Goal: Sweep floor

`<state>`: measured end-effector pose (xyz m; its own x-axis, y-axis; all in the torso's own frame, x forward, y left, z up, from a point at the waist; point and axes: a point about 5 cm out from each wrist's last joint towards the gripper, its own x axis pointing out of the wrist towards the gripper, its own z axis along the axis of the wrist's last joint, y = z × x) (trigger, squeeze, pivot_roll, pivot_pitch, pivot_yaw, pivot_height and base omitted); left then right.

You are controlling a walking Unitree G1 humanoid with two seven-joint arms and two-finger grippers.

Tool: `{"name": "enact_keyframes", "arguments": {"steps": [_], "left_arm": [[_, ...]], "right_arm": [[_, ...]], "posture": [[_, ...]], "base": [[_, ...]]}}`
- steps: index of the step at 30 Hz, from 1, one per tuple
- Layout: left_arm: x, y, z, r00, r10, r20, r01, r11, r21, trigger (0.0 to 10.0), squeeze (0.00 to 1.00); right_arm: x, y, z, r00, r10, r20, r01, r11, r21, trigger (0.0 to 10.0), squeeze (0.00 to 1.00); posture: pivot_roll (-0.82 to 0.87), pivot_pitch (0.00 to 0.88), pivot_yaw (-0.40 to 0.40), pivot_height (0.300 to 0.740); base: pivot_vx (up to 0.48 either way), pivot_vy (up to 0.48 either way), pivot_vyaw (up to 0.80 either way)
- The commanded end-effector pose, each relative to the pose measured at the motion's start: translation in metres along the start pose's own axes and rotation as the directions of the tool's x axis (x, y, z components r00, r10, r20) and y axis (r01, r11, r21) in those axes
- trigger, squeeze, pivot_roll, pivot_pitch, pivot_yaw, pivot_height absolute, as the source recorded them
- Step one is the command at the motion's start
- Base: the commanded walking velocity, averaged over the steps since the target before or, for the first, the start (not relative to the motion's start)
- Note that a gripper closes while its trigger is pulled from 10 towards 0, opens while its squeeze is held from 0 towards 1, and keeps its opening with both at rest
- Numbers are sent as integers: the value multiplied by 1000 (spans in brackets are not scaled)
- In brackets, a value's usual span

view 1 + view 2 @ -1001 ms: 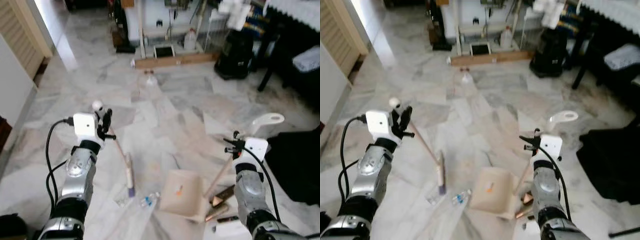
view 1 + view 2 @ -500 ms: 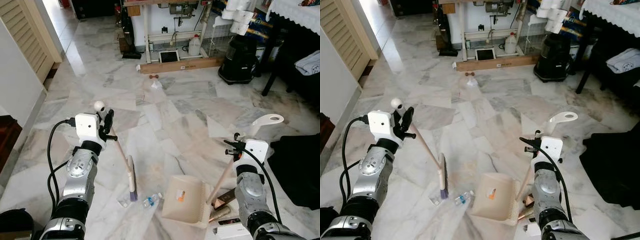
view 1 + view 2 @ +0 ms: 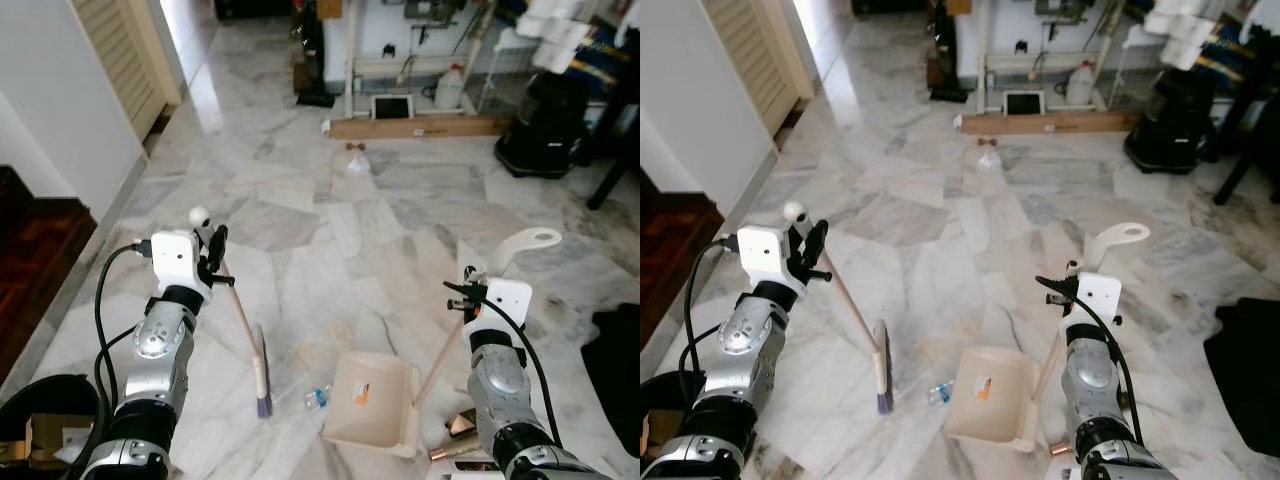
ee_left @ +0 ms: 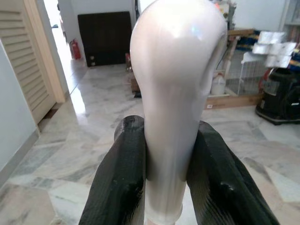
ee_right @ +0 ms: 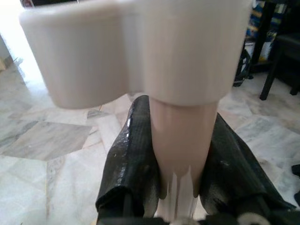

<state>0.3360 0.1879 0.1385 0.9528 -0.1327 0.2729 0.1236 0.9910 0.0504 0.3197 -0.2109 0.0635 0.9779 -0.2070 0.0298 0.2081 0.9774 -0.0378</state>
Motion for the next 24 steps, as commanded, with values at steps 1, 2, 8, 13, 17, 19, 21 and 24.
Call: {"name": "enact_keyframes", "arguments": {"steps": [1,2,8,13,17,19,21,24], "left_arm": [[6,1,13,998,-4,57,3,1000,17,10000,0],[6,1,13,998,-4,57,3,1000,17,10000,0],[6,1,14,998,-7,57,5,1000,20,10000,0],[6,1,14,998,-7,61,5,1000,23,10000,0],[6,1,15,998,-4,65,2,1000,23,10000,0],[6,1,15,998,-4,66,2,1000,24,10000,0],[6,1,15,998,-4,66,2,1000,23,10000,0],[6,2,15,998,-8,64,7,1000,25,10000,0]], "right_arm": [[3,1,5,1000,3,20,-3,1000,3,10000,0],[3,1,5,1000,3,20,-3,1000,4,10000,0],[2,1,4,1000,6,16,-6,1000,9,10000,0],[2,2,4,1000,5,15,-5,1000,13,10000,0],[2,2,4,1000,8,14,-8,1000,14,10000,0],[2,2,4,1000,9,14,-9,1000,14,10000,0],[2,2,4,1000,9,14,-9,1000,14,10000,0],[2,2,4,1000,9,15,-10,1000,15,10000,0]], "posture": [[52,74,46,740],[52,74,47,740],[52,74,46,740],[52,74,46,740],[52,74,46,740],[52,74,46,740],[52,75,46,740],[52,76,46,740]], "base": [[251,0,0],[259,0,0],[282,0,0],[241,0,0],[0,0,0],[0,0,0],[0,0,0],[0,0,0]]}}
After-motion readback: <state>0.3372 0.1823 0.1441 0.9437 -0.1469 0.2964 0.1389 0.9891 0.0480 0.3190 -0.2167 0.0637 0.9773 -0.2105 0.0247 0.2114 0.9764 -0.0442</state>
